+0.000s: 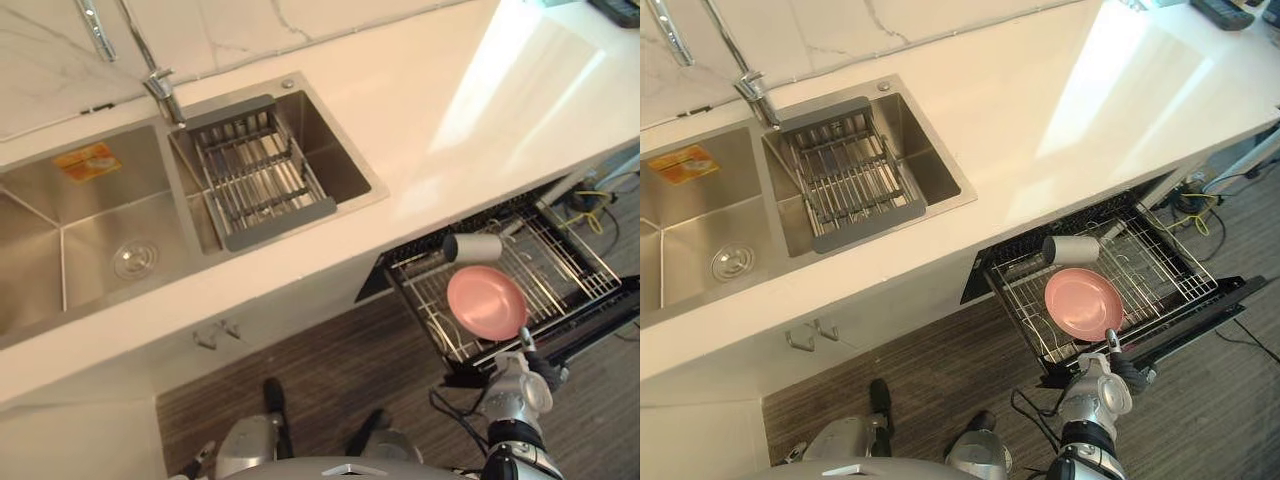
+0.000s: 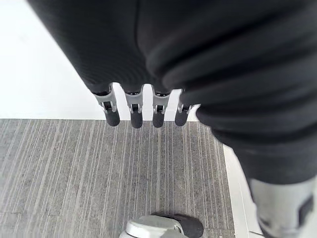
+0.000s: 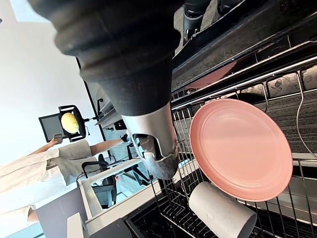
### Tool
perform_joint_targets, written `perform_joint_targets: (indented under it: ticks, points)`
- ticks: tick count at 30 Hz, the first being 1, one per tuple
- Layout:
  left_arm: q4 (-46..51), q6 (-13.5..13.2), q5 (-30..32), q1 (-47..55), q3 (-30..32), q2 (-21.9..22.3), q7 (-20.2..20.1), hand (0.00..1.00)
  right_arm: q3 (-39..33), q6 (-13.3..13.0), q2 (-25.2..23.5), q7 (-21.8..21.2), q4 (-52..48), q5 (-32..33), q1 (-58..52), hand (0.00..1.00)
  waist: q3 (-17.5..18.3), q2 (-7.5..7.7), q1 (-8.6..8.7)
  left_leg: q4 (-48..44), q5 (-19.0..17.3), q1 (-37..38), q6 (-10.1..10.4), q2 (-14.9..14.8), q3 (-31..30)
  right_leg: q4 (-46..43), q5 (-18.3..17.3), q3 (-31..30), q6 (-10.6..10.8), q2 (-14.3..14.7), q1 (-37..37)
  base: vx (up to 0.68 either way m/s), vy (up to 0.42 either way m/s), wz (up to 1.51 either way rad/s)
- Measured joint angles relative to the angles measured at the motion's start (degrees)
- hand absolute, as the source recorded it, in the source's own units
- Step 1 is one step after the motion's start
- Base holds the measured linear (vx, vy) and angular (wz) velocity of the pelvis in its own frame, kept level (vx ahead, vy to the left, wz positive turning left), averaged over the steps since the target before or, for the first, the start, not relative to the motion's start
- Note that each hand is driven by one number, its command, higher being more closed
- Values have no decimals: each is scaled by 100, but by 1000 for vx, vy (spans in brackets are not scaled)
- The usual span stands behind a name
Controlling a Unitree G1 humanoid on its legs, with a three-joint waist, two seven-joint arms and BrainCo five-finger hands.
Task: Walk over to the sink, pick up the cup, carry it to the dishwasher, place the cup inside the dishwasher, then close the dishwasher door
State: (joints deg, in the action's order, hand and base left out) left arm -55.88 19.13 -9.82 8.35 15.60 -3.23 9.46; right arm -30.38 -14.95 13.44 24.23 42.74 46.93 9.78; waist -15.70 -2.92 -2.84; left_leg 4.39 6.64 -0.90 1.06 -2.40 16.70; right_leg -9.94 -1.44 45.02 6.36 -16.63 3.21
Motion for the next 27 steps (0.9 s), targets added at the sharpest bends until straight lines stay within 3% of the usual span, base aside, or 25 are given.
perform_joint_targets:
  ticks: [5, 8, 13, 21, 27]
  points:
    - [-103, -191, 98, -46, 9, 10, -127, 0, 251, -306, -88, 165, -217, 53, 74, 0, -13, -36, -39, -6, 55, -22, 27, 75, -178, -780, -468, 146, 12, -362, -185, 7, -32, 20]
    - [-103, -284, 117, -47, -1, 59, -185, 0, 486, -408, -84, 172, -424, 62, 345, 0, -7, -131, -40, -54, 80, -118, 58, 93, -245, -1123, -652, 147, -37, -510, -342, -24, -28, 8]
    - [-104, -377, 117, -55, -126, 185, -306, 0, 791, -404, 81, -112, -588, 129, 851, 0, -1, -431, -142, -130, 140, -241, 82, 81, -284, -1470, -872, 277, -56, -654, -434, -28, -33, 15]
    - [-106, -459, 130, -56, -123, 222, -365, 0, 795, -463, 86, -277, -605, 556, 1648, 0, -19, -480, -332, -119, 363, -478, 28, 90, -575, -1767, -1028, 487, -110, -745, -541, 21, -53, 18]
    - [-98, -480, 325, -63, -99, 218, -372, 0, 1107, -451, -74, -272, -1079, 551, 1877, 0, -61, -506, -406, -123, 377, -489, 39, 35, -621, -1681, -1009, 457, -137, -607, -525, 16, -43, 0]
